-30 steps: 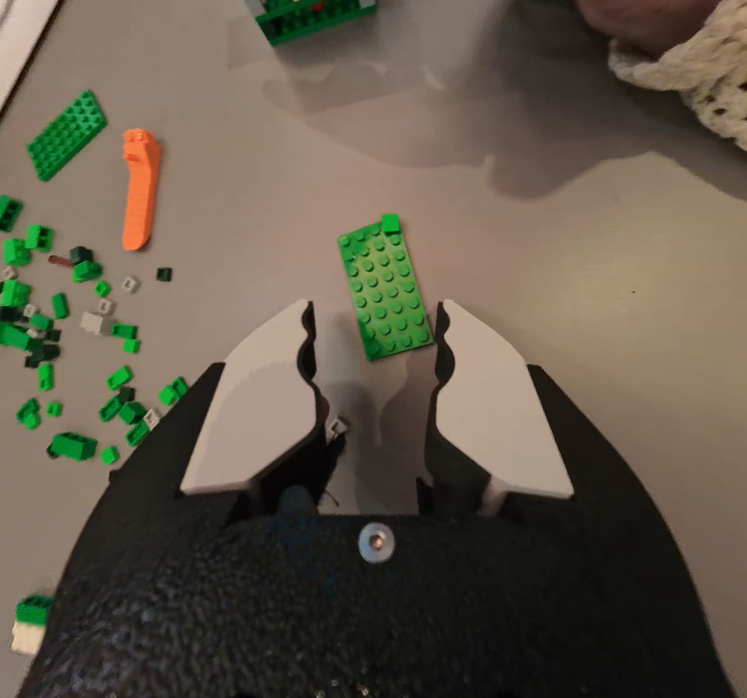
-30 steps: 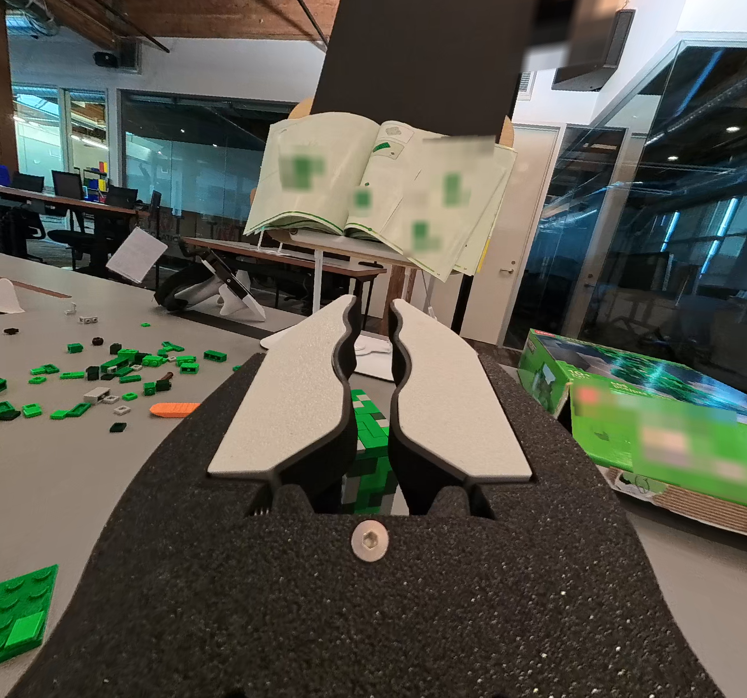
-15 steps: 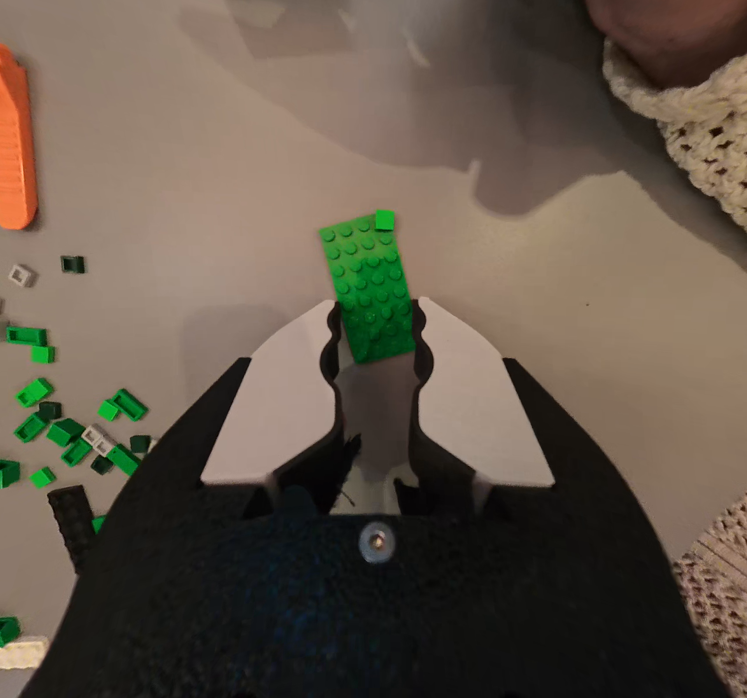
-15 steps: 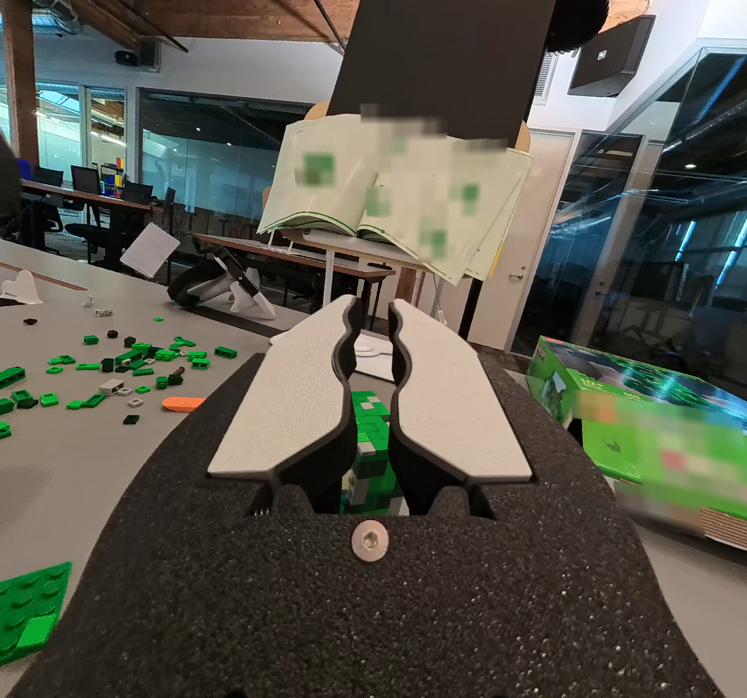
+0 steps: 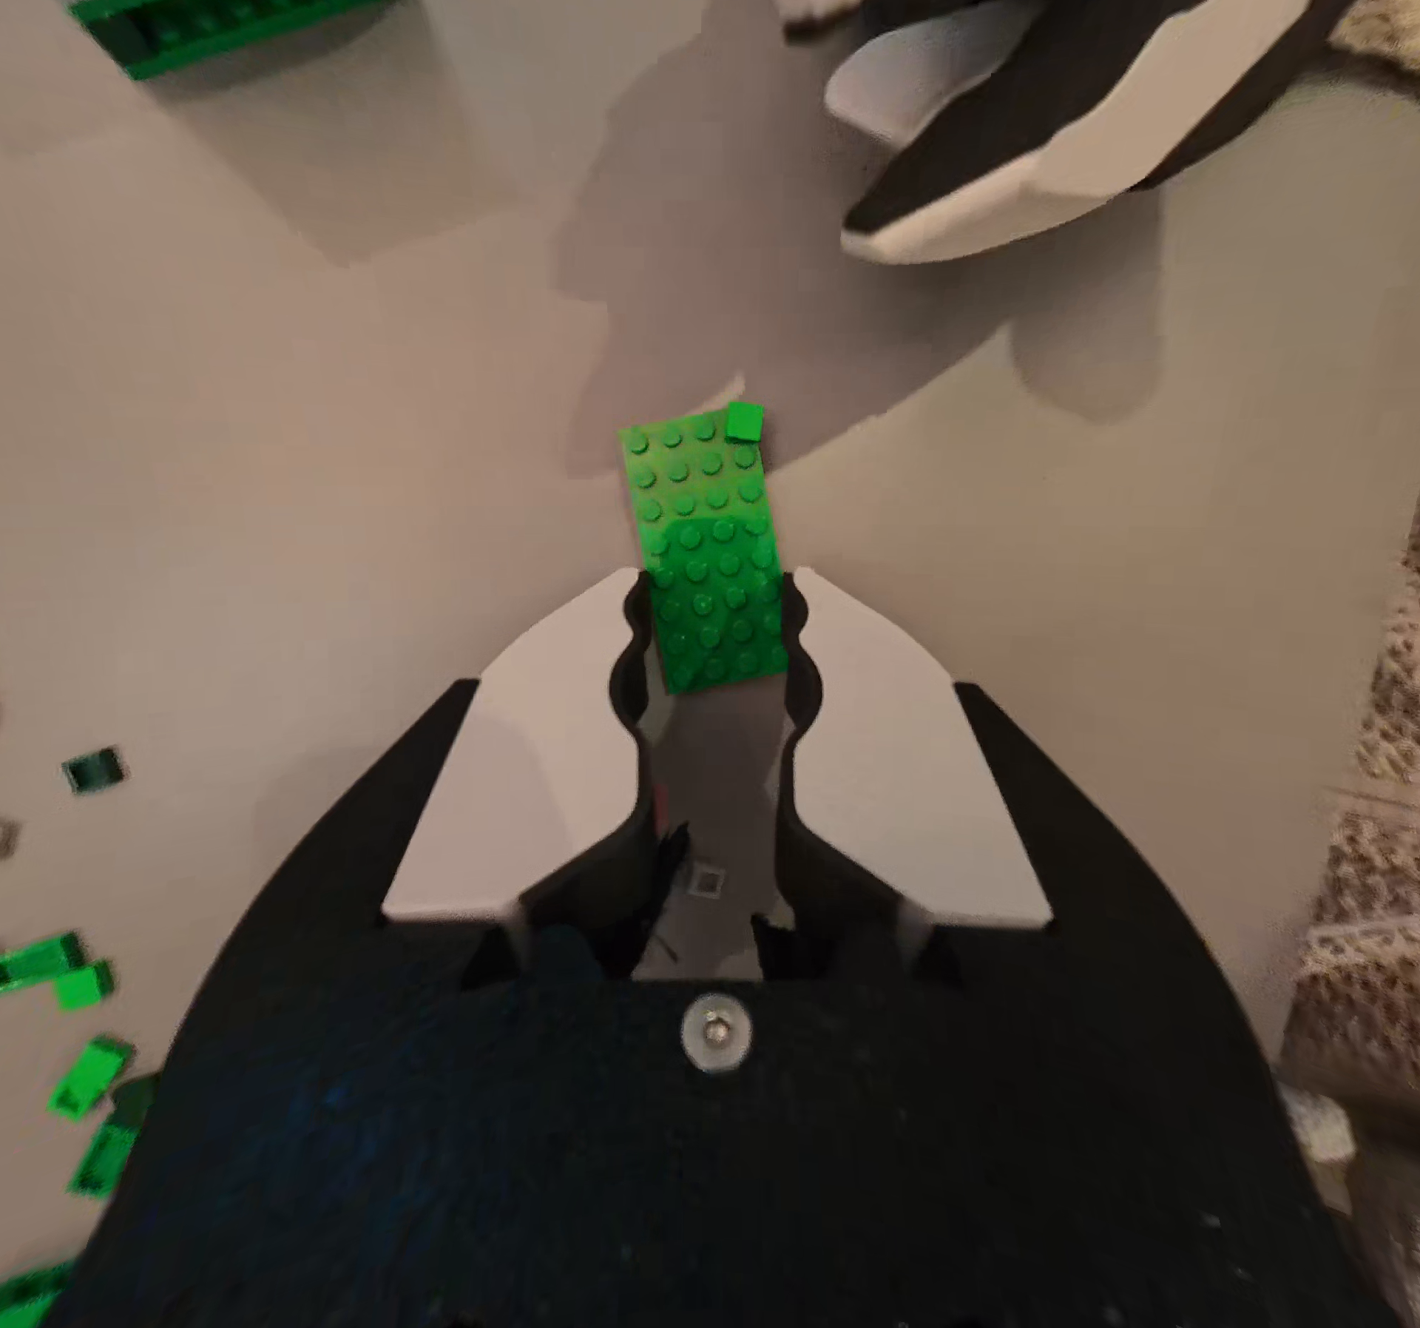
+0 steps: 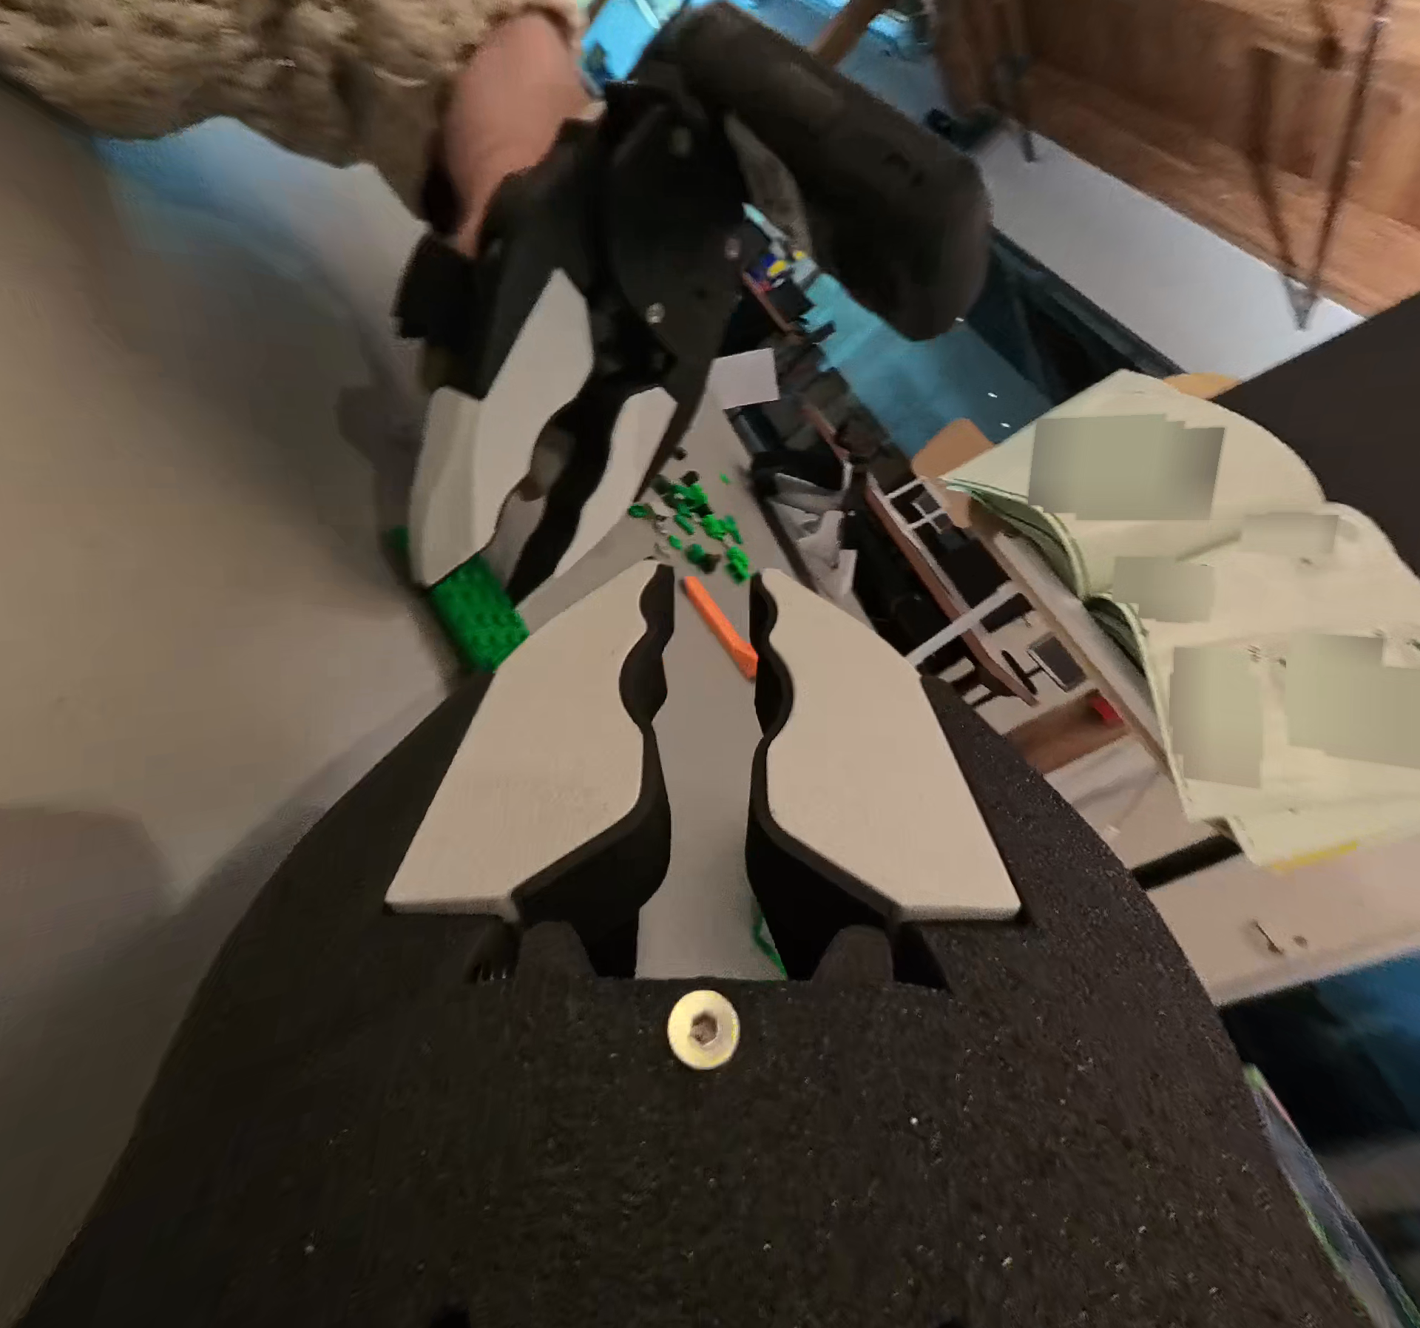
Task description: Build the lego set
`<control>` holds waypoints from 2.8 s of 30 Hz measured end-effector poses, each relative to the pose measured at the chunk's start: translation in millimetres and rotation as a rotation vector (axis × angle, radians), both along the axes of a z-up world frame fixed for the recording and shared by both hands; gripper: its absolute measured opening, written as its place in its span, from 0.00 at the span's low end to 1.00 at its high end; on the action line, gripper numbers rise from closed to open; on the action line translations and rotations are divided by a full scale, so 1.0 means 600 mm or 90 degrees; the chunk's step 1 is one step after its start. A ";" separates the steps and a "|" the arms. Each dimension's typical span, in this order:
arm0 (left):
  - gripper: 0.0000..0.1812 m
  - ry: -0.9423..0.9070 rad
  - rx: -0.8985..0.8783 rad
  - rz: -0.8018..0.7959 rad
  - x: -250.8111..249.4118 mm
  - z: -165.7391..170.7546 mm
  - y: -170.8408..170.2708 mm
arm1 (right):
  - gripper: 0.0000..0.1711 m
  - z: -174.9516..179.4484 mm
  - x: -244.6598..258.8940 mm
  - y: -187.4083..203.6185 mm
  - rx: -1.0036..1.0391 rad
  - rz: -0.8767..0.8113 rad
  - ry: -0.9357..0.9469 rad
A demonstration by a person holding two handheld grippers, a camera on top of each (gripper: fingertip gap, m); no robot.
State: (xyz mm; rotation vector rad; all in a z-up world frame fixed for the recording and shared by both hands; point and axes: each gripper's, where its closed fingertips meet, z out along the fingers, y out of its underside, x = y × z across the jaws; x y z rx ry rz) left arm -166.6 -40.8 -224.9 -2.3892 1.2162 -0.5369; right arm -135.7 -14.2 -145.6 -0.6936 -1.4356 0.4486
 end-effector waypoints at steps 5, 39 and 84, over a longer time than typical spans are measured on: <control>0.18 -0.019 0.007 -0.063 -0.002 0.012 0.011 | 0.14 -0.041 0.009 -0.020 0.103 0.049 -0.089; 0.17 -0.044 0.063 -0.044 -0.019 0.067 0.053 | 0.04 -0.057 -0.040 0.042 0.395 -0.233 -0.172; 0.02 0.012 0.683 -0.205 0.024 0.036 0.074 | 0.04 -0.114 -0.014 0.053 0.009 -0.078 -0.323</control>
